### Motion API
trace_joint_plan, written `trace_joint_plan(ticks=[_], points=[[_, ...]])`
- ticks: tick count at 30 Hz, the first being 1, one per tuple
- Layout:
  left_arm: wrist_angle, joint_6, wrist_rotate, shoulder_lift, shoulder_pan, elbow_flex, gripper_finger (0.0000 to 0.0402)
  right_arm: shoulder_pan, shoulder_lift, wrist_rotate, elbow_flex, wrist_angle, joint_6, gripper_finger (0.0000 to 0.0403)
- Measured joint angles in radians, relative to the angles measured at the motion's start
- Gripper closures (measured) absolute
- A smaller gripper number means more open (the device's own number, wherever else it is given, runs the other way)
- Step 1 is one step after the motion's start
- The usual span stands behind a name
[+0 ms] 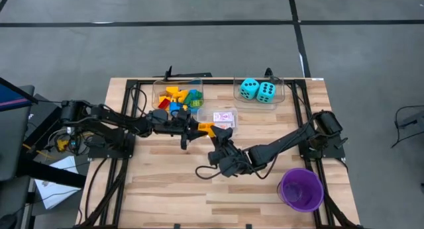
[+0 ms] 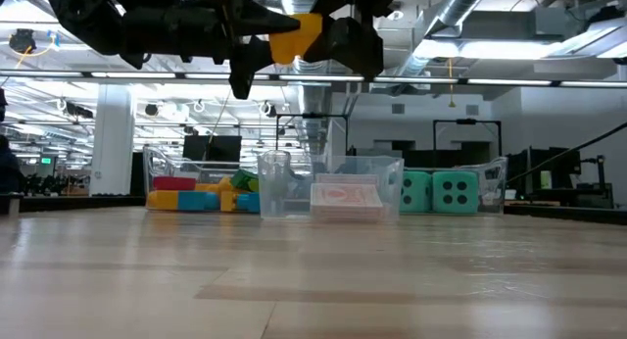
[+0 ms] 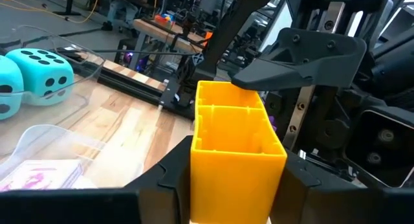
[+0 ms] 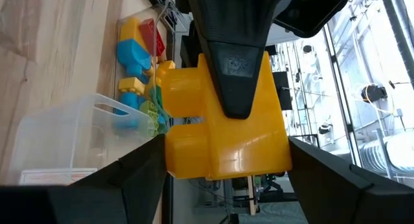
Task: Pick & Place Toys
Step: Put the yellow game piece into the top left transparent bin
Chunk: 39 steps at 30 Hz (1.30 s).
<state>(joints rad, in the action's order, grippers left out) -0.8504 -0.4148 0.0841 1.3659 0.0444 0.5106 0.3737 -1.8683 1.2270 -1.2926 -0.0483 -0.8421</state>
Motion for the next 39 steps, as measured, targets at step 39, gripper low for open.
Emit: trace_joint_plan(ticks=[39], points=[[0.871,0.120,-0.562,-0.430,0.129,0.000,0.0276,0.104,0.124,0.135,0.000,0.286,0.383,0.0058]])
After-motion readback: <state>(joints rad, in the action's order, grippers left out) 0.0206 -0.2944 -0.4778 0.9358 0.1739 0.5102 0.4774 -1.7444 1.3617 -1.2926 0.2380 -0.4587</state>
